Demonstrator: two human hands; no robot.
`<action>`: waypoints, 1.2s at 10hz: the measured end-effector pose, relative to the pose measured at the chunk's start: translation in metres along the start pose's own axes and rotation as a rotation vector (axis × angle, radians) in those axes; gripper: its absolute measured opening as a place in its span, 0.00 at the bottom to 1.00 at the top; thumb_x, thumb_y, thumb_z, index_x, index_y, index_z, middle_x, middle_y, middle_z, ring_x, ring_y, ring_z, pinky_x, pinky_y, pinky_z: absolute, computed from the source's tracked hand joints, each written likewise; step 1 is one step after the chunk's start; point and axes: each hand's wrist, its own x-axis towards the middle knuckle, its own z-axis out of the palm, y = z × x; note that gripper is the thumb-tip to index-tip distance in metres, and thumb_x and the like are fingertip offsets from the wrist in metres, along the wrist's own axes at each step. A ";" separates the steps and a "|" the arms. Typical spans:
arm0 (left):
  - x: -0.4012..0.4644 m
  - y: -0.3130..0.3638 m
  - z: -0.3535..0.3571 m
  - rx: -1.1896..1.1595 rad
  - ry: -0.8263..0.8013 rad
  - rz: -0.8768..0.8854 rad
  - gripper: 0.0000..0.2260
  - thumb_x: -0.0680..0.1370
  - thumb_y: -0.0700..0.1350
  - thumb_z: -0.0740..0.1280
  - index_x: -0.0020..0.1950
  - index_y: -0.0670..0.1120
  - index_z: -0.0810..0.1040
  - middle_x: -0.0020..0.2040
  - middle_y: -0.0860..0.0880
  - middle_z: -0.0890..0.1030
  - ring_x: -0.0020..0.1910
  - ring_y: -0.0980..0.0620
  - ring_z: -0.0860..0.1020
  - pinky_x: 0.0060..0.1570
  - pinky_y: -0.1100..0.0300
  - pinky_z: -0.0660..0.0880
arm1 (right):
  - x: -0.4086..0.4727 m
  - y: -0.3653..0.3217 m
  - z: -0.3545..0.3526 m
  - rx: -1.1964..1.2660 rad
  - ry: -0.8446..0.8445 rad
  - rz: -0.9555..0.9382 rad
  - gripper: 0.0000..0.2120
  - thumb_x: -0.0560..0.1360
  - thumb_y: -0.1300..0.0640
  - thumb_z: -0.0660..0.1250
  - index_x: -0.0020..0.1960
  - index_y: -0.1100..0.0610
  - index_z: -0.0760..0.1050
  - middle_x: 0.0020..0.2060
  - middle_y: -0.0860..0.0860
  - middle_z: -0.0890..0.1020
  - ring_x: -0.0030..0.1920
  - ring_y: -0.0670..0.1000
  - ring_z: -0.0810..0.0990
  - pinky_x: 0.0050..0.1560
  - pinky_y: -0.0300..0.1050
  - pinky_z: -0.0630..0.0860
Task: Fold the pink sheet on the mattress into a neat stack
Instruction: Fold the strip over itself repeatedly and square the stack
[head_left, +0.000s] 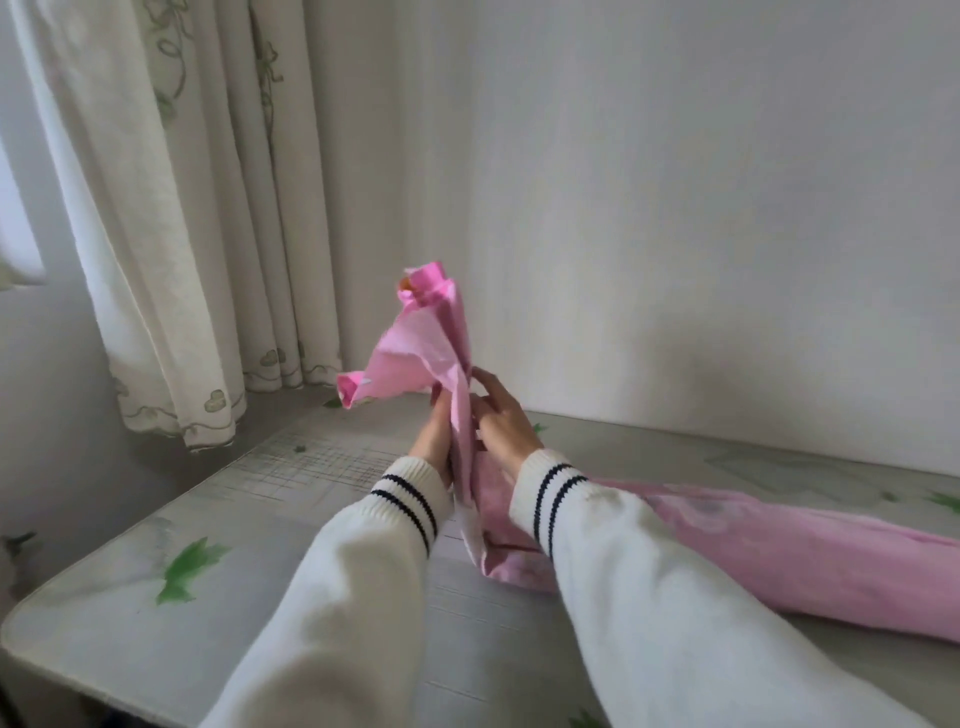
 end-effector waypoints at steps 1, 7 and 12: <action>0.013 -0.008 0.017 0.097 -0.090 0.085 0.47 0.62 0.72 0.56 0.76 0.50 0.56 0.77 0.46 0.58 0.75 0.46 0.60 0.73 0.46 0.60 | -0.010 -0.013 -0.034 0.009 -0.019 -0.029 0.20 0.80 0.56 0.57 0.71 0.48 0.65 0.55 0.56 0.80 0.46 0.51 0.81 0.44 0.40 0.80; -0.013 -0.073 0.132 0.918 -0.356 0.227 0.31 0.75 0.52 0.56 0.77 0.49 0.52 0.77 0.50 0.57 0.75 0.46 0.58 0.75 0.48 0.55 | -0.050 0.057 -0.173 -0.296 0.276 0.067 0.12 0.80 0.61 0.56 0.62 0.58 0.70 0.46 0.50 0.79 0.45 0.46 0.78 0.46 0.37 0.74; -0.024 -0.109 0.177 1.624 -0.562 0.247 0.31 0.79 0.44 0.57 0.76 0.58 0.43 0.78 0.52 0.39 0.77 0.48 0.39 0.74 0.41 0.39 | -0.067 0.063 -0.199 -0.681 0.384 -0.034 0.25 0.78 0.63 0.56 0.74 0.53 0.59 0.68 0.56 0.69 0.67 0.57 0.70 0.69 0.52 0.65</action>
